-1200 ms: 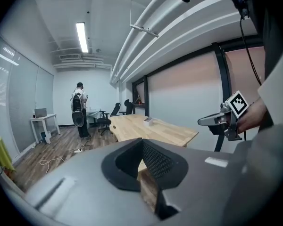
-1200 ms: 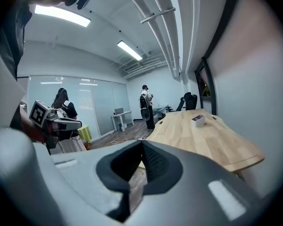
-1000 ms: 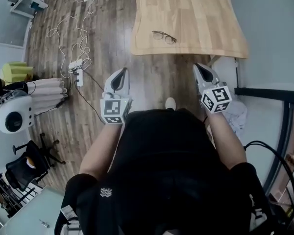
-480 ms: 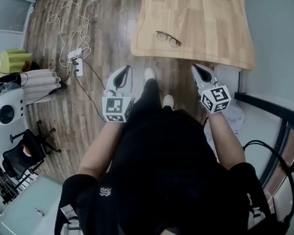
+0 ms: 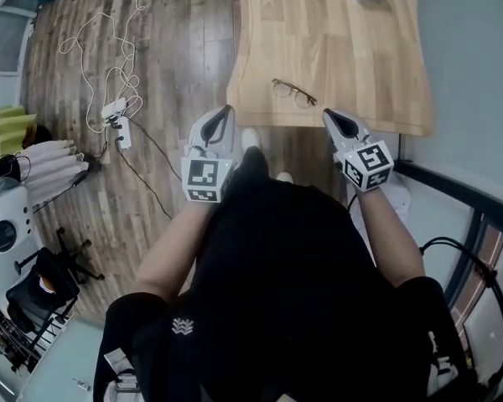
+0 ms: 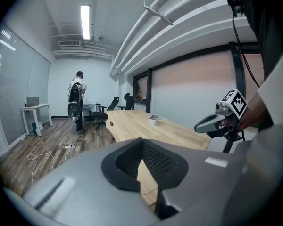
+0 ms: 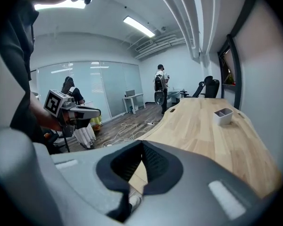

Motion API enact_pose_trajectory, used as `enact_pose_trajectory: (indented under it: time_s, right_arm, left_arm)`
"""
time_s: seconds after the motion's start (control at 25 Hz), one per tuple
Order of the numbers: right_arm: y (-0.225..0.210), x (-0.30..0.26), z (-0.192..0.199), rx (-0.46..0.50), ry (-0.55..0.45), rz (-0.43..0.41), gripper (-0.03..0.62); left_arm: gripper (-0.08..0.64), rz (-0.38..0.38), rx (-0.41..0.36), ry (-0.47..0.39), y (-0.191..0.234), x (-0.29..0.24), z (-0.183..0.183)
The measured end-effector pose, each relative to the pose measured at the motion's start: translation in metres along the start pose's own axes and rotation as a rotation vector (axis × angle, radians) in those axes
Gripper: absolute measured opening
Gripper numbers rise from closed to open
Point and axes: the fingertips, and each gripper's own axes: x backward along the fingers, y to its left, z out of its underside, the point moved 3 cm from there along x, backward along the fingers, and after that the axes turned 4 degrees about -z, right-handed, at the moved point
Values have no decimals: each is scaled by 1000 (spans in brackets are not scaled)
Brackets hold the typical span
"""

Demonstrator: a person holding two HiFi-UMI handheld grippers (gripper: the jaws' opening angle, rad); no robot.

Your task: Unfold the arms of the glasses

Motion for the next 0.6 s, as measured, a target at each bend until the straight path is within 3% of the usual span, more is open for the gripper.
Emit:
enact_pose_trajectory:
  time_s: [0.24,0.6]
  right_arm:
    - [-15,-50,-20,27,54,-4,2]
    - [-31,-107,-18,75,164,-6,2]
  left_arm:
    - [6,77,-6,6,18,-43,-5]
    - [6,162,-8,25,41,-89,1]
